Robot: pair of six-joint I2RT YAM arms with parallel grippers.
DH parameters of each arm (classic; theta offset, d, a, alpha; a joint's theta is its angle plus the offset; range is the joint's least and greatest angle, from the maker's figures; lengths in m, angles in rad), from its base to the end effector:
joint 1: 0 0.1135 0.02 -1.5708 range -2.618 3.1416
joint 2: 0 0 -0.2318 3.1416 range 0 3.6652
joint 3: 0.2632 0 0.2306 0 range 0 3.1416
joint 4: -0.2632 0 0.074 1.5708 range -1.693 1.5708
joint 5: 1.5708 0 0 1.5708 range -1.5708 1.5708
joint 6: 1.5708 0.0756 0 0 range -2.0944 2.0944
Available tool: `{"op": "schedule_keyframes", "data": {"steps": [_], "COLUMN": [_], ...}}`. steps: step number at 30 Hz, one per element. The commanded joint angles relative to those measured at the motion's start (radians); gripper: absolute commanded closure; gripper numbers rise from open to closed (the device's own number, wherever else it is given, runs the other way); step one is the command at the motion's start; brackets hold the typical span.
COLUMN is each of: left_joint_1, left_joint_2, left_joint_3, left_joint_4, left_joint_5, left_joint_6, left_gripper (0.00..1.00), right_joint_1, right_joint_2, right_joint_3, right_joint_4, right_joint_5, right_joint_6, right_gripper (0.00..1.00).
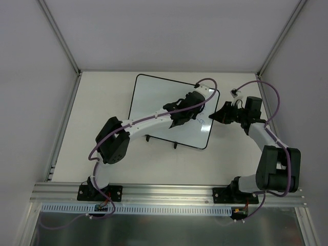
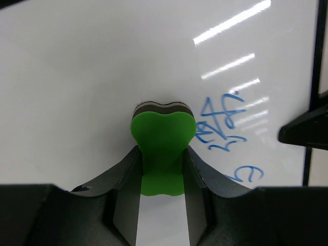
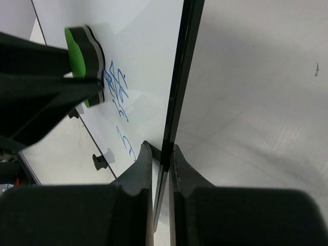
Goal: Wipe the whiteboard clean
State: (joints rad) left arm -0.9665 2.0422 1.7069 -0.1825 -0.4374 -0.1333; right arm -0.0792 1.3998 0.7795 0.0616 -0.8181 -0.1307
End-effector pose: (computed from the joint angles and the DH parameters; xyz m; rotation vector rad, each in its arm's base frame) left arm 0.2986 -0.3760 0.2329 0.5807 1.9593 -0.2316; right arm 0.3066 0.0310 0.1947 -0.5209 1.9462 0.7308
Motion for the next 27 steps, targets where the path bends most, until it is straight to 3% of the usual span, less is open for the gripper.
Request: {"op": "schedule_keyframes", "data": {"steps": [1, 11, 18, 27], "left_joint_1": [0.114, 0.088, 0.0, -0.057], "left_joint_2": [-0.013, 0.035, 0.102, 0.141], "left_joint_3": [-0.046, 0.016, 0.098, 0.08], "left_joint_4": [-0.005, -0.002, -0.005, -0.034], "left_joint_5": [-0.05, 0.061, 0.152, 0.201], "left_joint_6": [0.063, 0.124, 0.285, 0.471], "left_gripper": [1.0, 1.0, 1.0, 1.0], "right_joint_1": [0.048, 0.059, 0.07, 0.075], "right_joint_2": [-0.044, -0.035, -0.032, -0.033], "right_joint_3": [-0.008, 0.0, 0.006, 0.027], "right_joint_4": [0.023, 0.023, 0.014, -0.016], "right_joint_5": [0.074, 0.08, 0.097, 0.115], "right_joint_6": [-0.096, -0.096, -0.107, -0.122], "right_gripper": [1.0, 1.0, 1.0, 1.0]}}
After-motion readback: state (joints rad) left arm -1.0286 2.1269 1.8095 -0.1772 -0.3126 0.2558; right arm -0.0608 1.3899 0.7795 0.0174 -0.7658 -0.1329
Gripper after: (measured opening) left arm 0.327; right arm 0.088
